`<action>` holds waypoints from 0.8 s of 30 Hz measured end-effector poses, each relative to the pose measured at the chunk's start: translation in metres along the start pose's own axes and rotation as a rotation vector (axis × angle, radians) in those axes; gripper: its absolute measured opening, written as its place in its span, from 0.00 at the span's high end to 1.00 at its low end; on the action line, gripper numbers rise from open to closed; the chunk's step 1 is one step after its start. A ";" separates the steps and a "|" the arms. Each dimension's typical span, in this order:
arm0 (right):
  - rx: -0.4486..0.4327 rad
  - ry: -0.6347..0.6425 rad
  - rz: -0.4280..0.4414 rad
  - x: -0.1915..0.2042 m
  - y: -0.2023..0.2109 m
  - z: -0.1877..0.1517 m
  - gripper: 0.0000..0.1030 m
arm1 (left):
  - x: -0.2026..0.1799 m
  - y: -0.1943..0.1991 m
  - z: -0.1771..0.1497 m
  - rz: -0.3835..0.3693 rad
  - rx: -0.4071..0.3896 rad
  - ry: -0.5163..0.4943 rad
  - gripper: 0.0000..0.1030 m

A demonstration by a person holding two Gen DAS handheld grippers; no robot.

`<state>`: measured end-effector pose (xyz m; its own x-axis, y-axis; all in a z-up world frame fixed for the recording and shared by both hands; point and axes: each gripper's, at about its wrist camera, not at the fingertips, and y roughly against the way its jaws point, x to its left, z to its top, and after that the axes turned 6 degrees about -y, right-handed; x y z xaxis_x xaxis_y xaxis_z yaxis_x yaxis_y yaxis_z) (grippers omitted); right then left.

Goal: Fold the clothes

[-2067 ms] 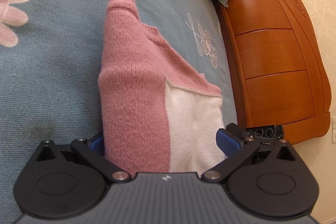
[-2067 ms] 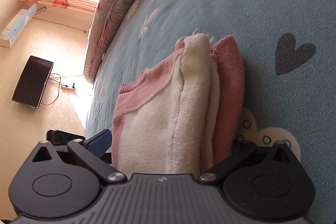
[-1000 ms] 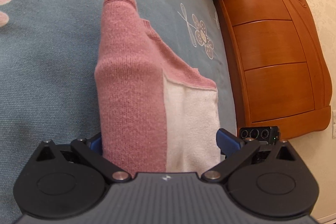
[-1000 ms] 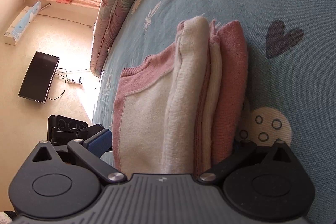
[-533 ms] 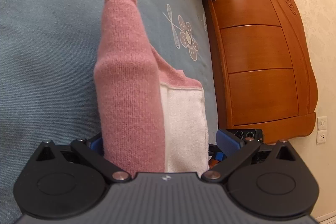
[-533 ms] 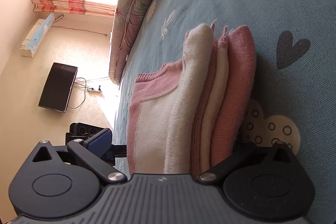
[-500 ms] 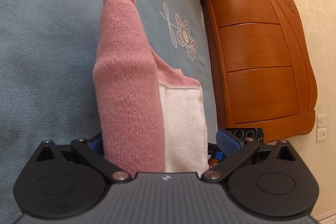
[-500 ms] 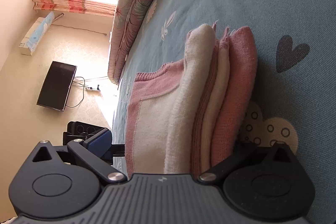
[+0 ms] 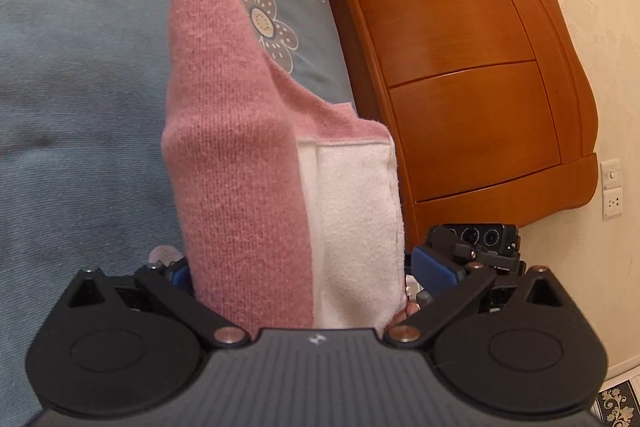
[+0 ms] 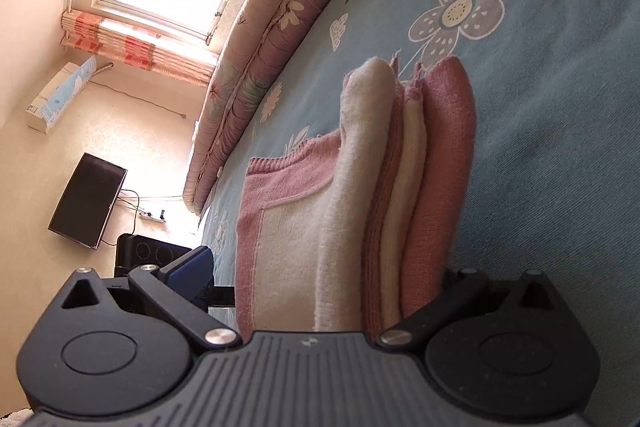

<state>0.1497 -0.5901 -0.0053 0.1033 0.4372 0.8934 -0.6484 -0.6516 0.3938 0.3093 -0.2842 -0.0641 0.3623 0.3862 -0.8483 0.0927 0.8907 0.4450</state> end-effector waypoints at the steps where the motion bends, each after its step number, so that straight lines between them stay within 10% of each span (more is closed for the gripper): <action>1: -0.013 0.000 -0.007 -0.003 0.008 0.007 0.00 | -0.003 -0.009 0.004 -0.008 0.005 -0.004 0.02; 14: -0.156 -0.011 -0.079 -0.062 0.083 0.115 0.00 | -0.030 -0.128 0.036 -0.106 0.072 -0.031 0.02; 24: -0.324 -0.057 -0.268 -0.115 0.102 0.121 0.00 | 0.000 -0.111 0.006 0.011 0.101 -0.063 0.02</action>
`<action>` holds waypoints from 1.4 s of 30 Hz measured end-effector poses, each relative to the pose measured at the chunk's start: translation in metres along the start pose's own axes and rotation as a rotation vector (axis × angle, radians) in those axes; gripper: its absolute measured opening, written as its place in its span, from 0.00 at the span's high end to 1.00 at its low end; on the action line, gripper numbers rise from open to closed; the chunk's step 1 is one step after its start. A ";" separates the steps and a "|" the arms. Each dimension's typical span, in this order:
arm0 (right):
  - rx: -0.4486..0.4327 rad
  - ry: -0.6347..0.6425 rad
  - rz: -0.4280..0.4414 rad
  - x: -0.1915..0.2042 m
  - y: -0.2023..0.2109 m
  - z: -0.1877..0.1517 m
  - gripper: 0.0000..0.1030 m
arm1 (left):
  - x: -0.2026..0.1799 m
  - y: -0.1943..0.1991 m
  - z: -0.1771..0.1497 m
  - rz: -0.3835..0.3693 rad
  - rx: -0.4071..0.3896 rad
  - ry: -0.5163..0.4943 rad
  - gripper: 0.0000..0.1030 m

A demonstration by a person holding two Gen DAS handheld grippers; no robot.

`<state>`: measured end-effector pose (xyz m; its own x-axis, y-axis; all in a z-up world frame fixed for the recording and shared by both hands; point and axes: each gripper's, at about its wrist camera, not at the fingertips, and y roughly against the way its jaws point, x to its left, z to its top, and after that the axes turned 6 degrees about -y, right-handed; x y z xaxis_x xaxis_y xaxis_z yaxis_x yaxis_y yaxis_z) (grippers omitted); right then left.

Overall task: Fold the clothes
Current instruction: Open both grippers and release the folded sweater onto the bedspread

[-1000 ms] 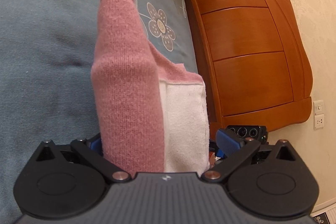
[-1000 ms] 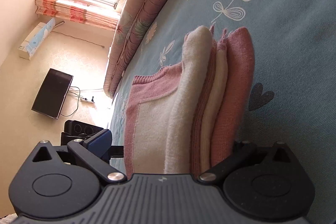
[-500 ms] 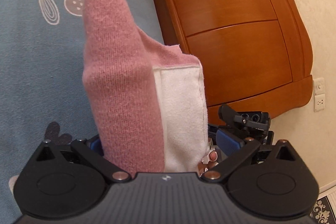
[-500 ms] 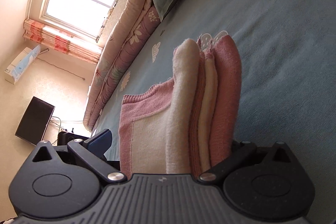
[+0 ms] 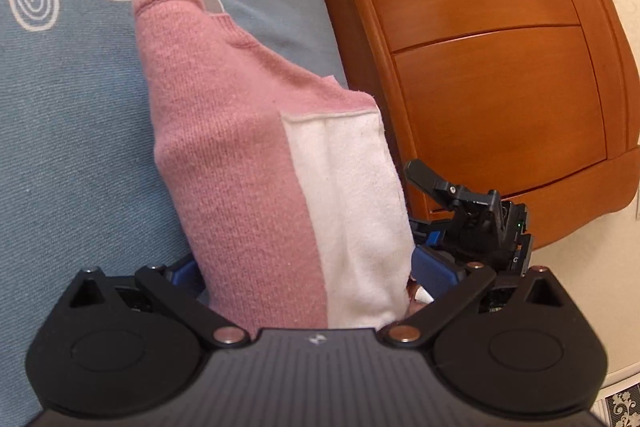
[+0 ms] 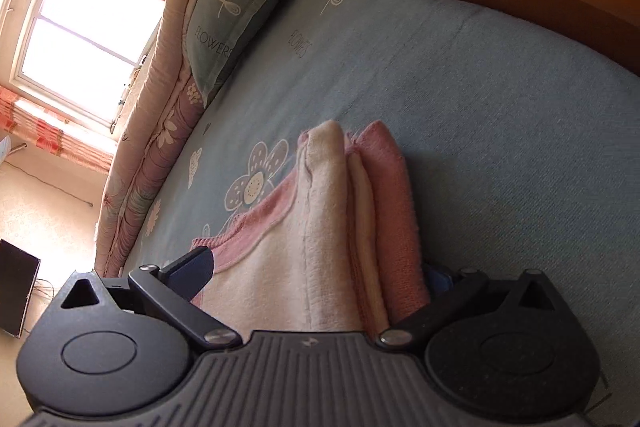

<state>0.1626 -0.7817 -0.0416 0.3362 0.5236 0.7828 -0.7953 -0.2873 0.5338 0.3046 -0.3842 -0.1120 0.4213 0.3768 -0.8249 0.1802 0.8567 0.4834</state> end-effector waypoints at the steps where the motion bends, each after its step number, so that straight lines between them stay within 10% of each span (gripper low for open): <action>1: -0.040 0.004 -0.025 -0.003 0.007 -0.001 0.00 | -0.001 0.009 -0.002 0.016 -0.007 -0.019 0.02; 5: -0.156 0.105 -0.010 0.015 0.046 -0.010 0.00 | -0.021 0.038 0.015 0.114 -0.060 -0.130 0.02; 10: -0.069 0.322 0.110 0.068 0.052 -0.035 0.00 | -0.060 0.036 0.050 0.087 -0.088 -0.254 0.02; 15: 0.056 0.360 -0.055 0.044 0.021 -0.053 0.00 | -0.082 -0.019 0.064 0.025 -0.025 -0.261 0.01; 27: -0.115 0.620 -0.198 0.073 0.043 -0.098 0.00 | -0.107 0.006 0.016 0.335 -0.065 -0.564 0.01; 34: -0.065 0.746 -0.341 0.067 -0.025 -0.087 0.00 | -0.077 0.050 -0.031 0.562 -0.116 -0.599 0.01; 42: -0.102 0.728 -0.307 0.073 0.007 -0.106 0.00 | -0.063 0.074 -0.066 0.757 -0.118 -0.689 0.01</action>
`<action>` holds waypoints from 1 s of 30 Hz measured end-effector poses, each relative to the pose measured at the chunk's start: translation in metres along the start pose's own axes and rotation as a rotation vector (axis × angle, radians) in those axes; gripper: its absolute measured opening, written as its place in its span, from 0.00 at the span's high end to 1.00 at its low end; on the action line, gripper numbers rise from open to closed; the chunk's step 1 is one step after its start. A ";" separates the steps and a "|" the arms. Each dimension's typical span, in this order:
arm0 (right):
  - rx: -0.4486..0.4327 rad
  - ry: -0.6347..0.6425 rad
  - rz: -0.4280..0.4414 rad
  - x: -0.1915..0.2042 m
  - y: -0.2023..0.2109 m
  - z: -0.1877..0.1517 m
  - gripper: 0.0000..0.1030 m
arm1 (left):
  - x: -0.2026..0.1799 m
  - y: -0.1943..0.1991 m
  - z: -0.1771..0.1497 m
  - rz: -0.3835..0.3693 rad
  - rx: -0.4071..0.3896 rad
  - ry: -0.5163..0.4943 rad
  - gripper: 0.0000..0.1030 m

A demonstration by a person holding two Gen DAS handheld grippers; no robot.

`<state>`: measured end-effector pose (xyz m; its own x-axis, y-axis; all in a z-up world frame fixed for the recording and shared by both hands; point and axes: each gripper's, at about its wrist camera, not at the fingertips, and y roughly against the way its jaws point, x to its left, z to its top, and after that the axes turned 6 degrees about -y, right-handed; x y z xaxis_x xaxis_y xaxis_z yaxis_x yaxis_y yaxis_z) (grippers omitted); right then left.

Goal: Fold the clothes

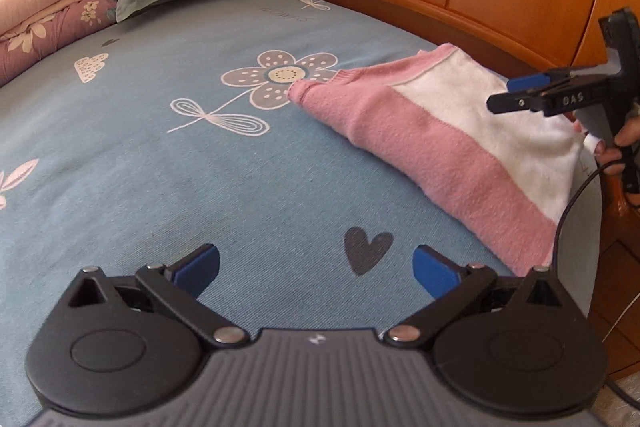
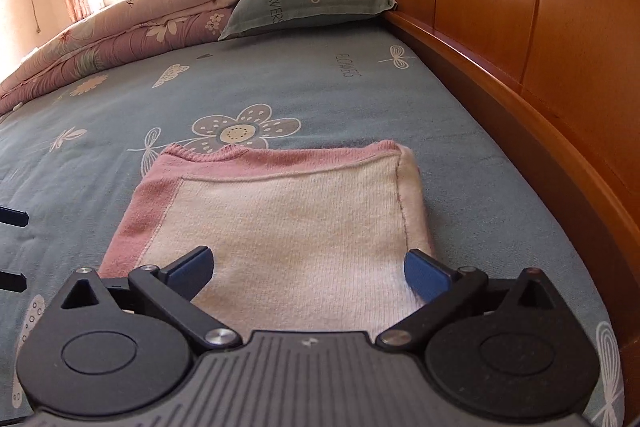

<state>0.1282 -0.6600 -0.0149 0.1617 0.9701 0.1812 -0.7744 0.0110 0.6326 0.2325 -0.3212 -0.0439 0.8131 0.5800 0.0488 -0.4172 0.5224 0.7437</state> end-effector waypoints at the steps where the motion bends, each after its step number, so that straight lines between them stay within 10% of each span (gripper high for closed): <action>1: -0.003 -0.003 0.006 0.003 0.011 -0.001 0.00 | -0.001 0.004 -0.004 0.018 -0.007 -0.016 0.01; 10: 0.115 -0.110 -0.109 -0.008 0.038 -0.053 0.00 | -0.005 0.031 -0.039 0.113 -0.021 -0.025 0.01; 30: 0.016 0.052 -0.170 0.088 0.078 -0.031 0.00 | -0.005 0.089 -0.078 0.114 -0.040 0.028 0.01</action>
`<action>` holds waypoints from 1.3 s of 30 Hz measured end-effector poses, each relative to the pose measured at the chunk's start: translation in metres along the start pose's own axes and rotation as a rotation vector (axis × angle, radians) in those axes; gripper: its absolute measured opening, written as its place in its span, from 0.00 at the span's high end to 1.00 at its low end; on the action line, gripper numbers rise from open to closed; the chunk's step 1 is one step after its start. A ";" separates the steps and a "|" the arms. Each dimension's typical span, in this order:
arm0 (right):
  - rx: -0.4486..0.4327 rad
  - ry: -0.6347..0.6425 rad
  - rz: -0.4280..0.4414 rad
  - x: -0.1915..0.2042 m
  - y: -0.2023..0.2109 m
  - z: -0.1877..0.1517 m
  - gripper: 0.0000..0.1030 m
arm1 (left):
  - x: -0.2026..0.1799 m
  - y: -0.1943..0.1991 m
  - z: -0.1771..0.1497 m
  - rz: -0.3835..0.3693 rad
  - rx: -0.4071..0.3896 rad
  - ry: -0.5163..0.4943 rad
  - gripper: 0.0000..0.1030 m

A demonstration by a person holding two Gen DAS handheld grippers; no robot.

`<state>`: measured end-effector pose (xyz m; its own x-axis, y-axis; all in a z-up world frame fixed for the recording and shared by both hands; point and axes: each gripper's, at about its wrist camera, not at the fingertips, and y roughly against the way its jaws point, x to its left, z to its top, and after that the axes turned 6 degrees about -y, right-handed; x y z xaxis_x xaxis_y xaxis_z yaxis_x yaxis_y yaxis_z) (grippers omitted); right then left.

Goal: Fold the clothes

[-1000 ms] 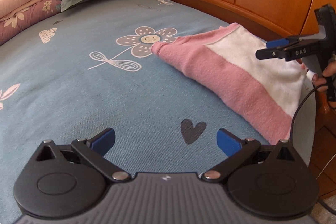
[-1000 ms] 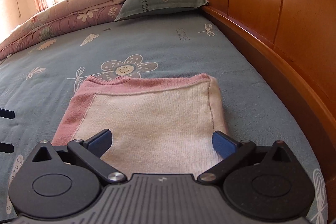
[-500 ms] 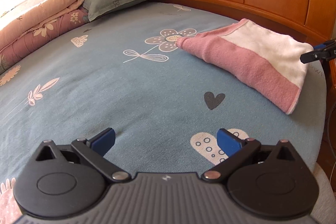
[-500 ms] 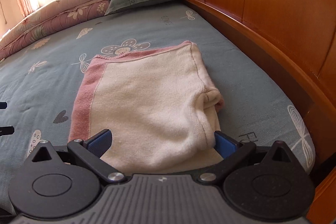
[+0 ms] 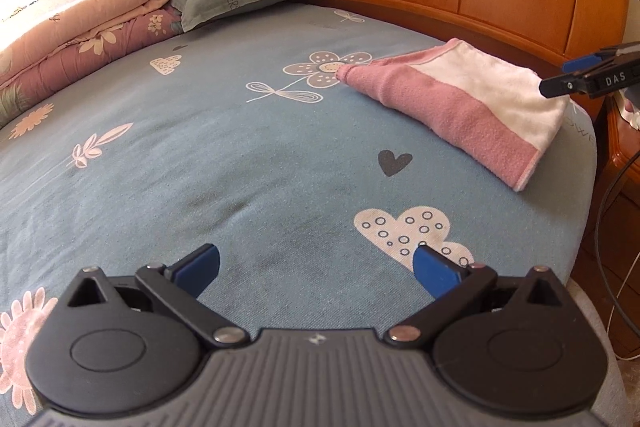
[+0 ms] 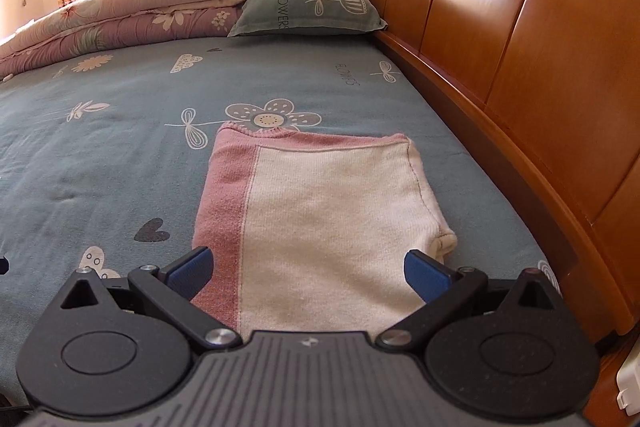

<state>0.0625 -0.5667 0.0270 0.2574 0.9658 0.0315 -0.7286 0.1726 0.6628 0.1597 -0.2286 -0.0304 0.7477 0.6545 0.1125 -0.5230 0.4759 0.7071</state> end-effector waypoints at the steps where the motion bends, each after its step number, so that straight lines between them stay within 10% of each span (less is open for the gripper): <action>1: -0.004 -0.004 0.016 -0.001 -0.001 -0.001 0.00 | 0.000 0.000 -0.001 -0.005 0.002 0.007 0.01; 6: -0.020 -0.030 0.090 -0.007 -0.010 -0.008 0.00 | -0.001 -0.005 -0.003 -0.023 0.015 0.021 0.01; 11: 0.103 -0.157 -0.041 -0.052 -0.053 -0.045 0.00 | -0.004 -0.011 -0.007 -0.035 0.035 0.011 0.01; 20: -0.095 -0.271 0.091 -0.053 -0.019 -0.027 0.00 | -0.003 -0.023 -0.006 -0.016 0.048 0.007 0.01; 39: -0.070 -0.338 0.019 -0.068 -0.088 -0.010 0.00 | -0.004 -0.022 -0.004 0.014 0.000 -0.045 0.01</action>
<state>0.1028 -0.6455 -0.0412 0.4304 0.8523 0.2973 -0.7742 0.1792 0.6071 0.1665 -0.2395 -0.0494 0.7578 0.6342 0.1534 -0.5335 0.4669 0.7053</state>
